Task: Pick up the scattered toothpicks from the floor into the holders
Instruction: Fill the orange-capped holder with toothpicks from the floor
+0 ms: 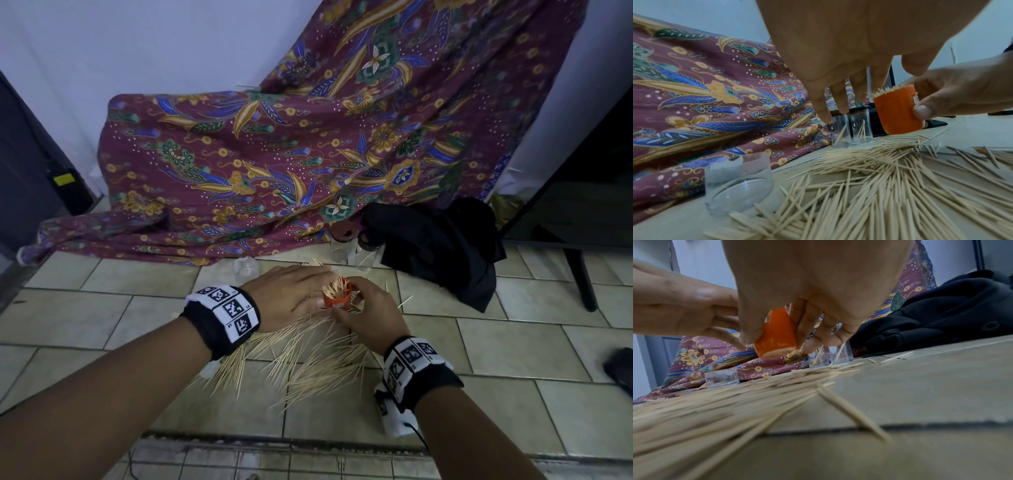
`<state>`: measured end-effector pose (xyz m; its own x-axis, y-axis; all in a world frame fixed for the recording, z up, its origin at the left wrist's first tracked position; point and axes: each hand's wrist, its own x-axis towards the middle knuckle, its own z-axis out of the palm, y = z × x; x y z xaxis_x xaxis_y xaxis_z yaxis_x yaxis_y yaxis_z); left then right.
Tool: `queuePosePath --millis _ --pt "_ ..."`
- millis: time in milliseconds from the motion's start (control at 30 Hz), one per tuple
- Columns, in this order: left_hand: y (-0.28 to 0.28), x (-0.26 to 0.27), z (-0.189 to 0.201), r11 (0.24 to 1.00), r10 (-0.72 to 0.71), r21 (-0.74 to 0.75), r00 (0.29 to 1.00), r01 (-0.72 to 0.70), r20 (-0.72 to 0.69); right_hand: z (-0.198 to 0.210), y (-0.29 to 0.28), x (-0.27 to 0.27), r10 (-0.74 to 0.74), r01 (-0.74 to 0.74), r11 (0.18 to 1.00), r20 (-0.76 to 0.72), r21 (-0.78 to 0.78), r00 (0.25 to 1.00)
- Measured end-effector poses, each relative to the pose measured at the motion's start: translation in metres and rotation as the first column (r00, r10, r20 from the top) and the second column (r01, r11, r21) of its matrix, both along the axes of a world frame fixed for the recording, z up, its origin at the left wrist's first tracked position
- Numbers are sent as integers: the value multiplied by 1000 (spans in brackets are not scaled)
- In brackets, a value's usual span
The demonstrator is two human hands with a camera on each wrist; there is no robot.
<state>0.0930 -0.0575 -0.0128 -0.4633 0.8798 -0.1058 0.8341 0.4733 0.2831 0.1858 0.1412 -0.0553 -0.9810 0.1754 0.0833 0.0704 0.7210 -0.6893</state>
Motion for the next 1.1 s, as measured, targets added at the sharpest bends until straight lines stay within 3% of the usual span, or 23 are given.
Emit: queuePosePath --millis 100,200,367,433,500,567,633,700,767,900,1100 --pt "4 -2 1 985 98 140 994 -104 50 2 -1 0 7 -7 1000 13 -10 1000" --pt "11 -6 7 970 172 170 984 -176 35 2 -3 -1 16 -16 1000 7 -9 1000" --pt "20 -13 18 970 138 200 990 -137 11 2 -4 -1 8 -8 1000 6 6 1000" --pt "22 -15 25 989 83 131 995 -74 -63 2 -4 -1 7 -7 1000 6 9 1000" --pt "27 -15 31 1000 5 -28 985 -10 -172 3 -4 -1 5 -5 1000 11 10 1000" --pt "31 -13 33 998 -45 -54 979 35 -199 3 -4 -1 1 -1 1000 19 4 1000" --pt "31 -11 32 995 -7 94 993 18 -117 3 -3 -1 -5 5 1000 15 -7 1000" --pt "27 -11 31 965 99 242 995 -103 28 3 -2 -1 -9 9 1000 13 -9 1000" --pt "25 -9 29 948 147 267 983 -172 110 2 -2 -2 -6 6 1000 16 -8 1000" --pt "27 -1 22 964 106 233 989 -128 104 2 -2 -1 0 0 1000 18 -7 1000" --pt "6 -14 33 916 213 321 970 -239 115 3 0 0 -10 11 999 28 -31 1000"
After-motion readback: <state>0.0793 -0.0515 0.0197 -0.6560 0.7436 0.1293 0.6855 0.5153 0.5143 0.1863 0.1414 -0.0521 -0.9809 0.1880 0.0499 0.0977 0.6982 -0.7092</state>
